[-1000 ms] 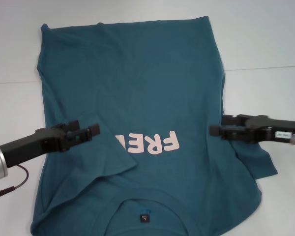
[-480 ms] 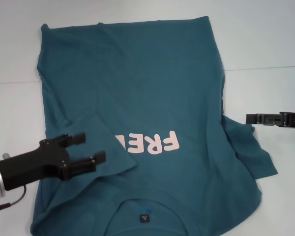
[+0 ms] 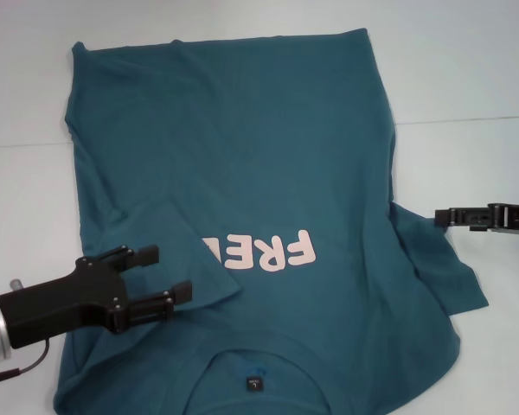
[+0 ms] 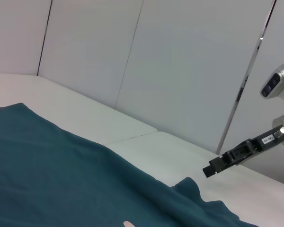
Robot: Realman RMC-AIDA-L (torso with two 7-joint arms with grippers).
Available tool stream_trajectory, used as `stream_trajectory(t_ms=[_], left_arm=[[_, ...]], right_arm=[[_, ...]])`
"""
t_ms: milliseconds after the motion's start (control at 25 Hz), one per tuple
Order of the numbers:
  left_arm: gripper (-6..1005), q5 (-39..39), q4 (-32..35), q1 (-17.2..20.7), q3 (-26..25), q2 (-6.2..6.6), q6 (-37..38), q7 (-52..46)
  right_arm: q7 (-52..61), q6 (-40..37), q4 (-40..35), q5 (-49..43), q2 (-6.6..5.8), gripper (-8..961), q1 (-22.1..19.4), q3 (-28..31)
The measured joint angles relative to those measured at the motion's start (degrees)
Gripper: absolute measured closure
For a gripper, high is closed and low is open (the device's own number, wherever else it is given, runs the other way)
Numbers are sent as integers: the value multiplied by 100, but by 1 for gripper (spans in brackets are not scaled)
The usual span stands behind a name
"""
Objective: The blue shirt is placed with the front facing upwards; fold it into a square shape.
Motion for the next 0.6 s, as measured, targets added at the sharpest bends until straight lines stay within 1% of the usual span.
stream_trajectory(t_ms=[280, 360, 400, 600], left_arm=[[112, 3, -10, 0, -5, -8, 7, -24], [112, 3, -13, 0, -5, -8, 6, -27], [112, 3, -18, 0, -5, -7, 5, -29], [112, 3, -41, 0, -6, -7, 2, -31]], right_arm=[[-21, 234, 37, -157, 135, 88, 61, -6], [-57, 344, 48, -174, 191, 89, 62, -6], [-85, 458, 53, -237, 241, 89, 61, -6], [-97, 586, 53, -317, 286, 91, 63, -17]])
